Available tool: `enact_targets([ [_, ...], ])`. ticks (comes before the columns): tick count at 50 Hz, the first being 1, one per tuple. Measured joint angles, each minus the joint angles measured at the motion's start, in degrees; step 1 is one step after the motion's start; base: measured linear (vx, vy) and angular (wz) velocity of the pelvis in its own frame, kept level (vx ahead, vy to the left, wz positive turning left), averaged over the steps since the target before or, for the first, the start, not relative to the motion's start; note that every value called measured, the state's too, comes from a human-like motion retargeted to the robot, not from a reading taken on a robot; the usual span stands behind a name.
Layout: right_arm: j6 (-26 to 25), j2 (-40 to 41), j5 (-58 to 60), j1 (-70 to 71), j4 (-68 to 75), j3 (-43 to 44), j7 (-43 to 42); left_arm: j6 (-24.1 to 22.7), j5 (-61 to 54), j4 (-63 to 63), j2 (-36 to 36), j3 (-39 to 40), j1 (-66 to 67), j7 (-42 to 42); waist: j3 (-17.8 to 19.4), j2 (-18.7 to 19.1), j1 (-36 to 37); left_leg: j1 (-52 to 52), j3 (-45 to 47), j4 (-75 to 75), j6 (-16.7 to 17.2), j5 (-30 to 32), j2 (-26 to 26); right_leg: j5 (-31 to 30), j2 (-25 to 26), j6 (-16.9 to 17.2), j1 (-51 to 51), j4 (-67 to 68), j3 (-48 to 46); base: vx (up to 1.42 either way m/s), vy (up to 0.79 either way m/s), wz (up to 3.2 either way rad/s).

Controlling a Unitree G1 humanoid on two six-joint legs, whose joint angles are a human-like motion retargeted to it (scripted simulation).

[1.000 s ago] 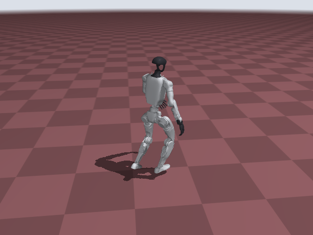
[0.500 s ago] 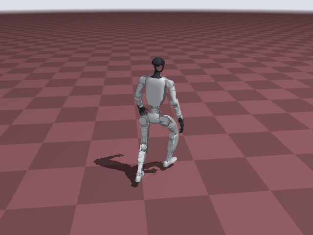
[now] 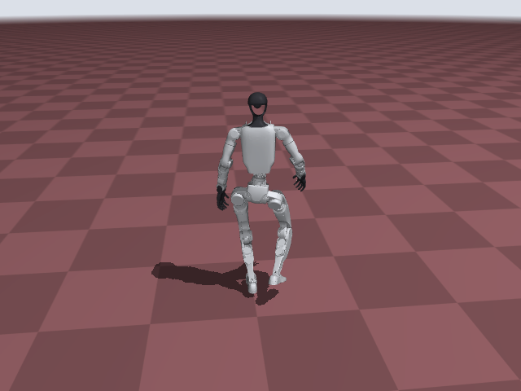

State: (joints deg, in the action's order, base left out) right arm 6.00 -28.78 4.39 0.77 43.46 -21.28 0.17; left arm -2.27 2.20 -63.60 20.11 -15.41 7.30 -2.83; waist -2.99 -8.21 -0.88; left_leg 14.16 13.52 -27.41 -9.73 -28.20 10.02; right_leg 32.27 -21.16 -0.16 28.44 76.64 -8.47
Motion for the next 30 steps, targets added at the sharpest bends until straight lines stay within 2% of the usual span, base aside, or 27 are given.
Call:
enact_targets([
  [6, 0.91, 1.56, 2.0, 1.32, -2.68, -1.93, -1.17, -1.71, 0.28, 4.15, 1.48, -1.96, -1.82, 0.38, -3.01, -1.51, 1.96, 5.27, 1.35, 2.19, 0.36, 3.47, 0.39, -3.95, 1.92, 4.26, -9.32, -8.42, 0.19, -0.24, 0.0, 0.32],
  [9, 1.26, 2.6, 2.56, 1.66, -3.3, -2.61, -2.07, -2.68, 0.03, 6.45, 2.54, -2.81, -2.96, 0.74, -4.27, -1.43, 2.81, 9.58, 2.0, -0.76, 0.94, 3.51, -1.09, -4.61, 4.22, 5.91, -12.88, -15.68, 0.31, -0.27, -0.08, 0.19],
  [12, 1.45, 3.39, 2.67, 1.97, -3.32, -2.84, -3.17, -3.52, -0.47, 8.92, 3.83, -3.23, -4.4, 1.37, -5.11, -0.49, 3.55, 14.88, 2.39, -6.19, 1.78, 2.65, -4.01, -3.36, 7.34, 6.15, -15.18, -22.83, 0.37, -0.29, -0.13, 0.07],
  [15, 1.52, 3.88, 2.45, 1.64, -2.95, -2.81, -4.62, -4.27, -0.91, 11.28, 4.7, -3.19, -5.3, 2.56, -5.22, 0.37, 3.76, 20.23, 2.59, -13.07, 2.54, 1.53, -6.84, 0.68, 9.54, 5.39, -16.0, -26.9, 0.65, -0.32, -0.17, 0.05],
  [17, 1.54, 4.18, 2.01, 2.09, -2.07, -2.2, -5.57, -4.32, -1.42, 12.79, 5.68, -2.7, -6.36, 3.35, -5.36, 2.32, 4.46, 24.31, 1.75, -17.95, 3.39, 0.59, -10.68, 3.36, 13.67, 3.89, -16.44, -31.45, 1.14, -0.33, -0.2, -0.09],
  [20, 1.42, 4.32, 1.6, 1.09, -0.8, -1.31, -7.05, -4.68, -1.77, 14.05, 5.93, -1.91, -6.46, 4.97, -4.4, 3.2, 4.26, 28.45, 1.37, -24.01, 4.35, 0.29, -13.16, 10.62, 16.27, 1.84, -16.16, -32.45, 2.84, -0.35, -0.2, 0.06],
  [22, 1.41, 4.43, 1.1, 1.31, 0.93, -0.25, -7.86, -4.45, -2.13, 14.38, 6.2, -0.97, -7.03, 5.83, -3.82, 4.84, 4.92, 31.29, 0.33, -27.08, 5.66, 0.77, -16.37, 13.02, 20.21, -0.27, -16.56, -36.2, 4.37, -0.34, -0.19, -0.13],
  [27, 1.34, 4.89, -0.2, -1.02, 5.63, 2.57, -9.49, -4.22, -2.49, 13.08, 4.72, 1.06, -5.28, 7.43, -2.57, 7.38, 5.6, 36.28, 0.72, -31.88, 10.12, 7.5, -22.62, 15.31, 25.96, -3.43, -16.12, -40.11, 5.59, -0.34, -0.16, 0.09],
  [30, 1.28, 5.27, -1.45, -2.5, 8.67, 4.95, -10.3, -3.81, -2.94, 11.5, 3.83, 2.15, -3.83, 7.23, -2.32, 6.72, 5.05, 38.27, 6.23, -33.25, 9.44, 13.62, -26.77, 14.52, 26.12, -3.73, -15.38, -41.52, 4.04, -0.28, -0.12, 0.59],
])
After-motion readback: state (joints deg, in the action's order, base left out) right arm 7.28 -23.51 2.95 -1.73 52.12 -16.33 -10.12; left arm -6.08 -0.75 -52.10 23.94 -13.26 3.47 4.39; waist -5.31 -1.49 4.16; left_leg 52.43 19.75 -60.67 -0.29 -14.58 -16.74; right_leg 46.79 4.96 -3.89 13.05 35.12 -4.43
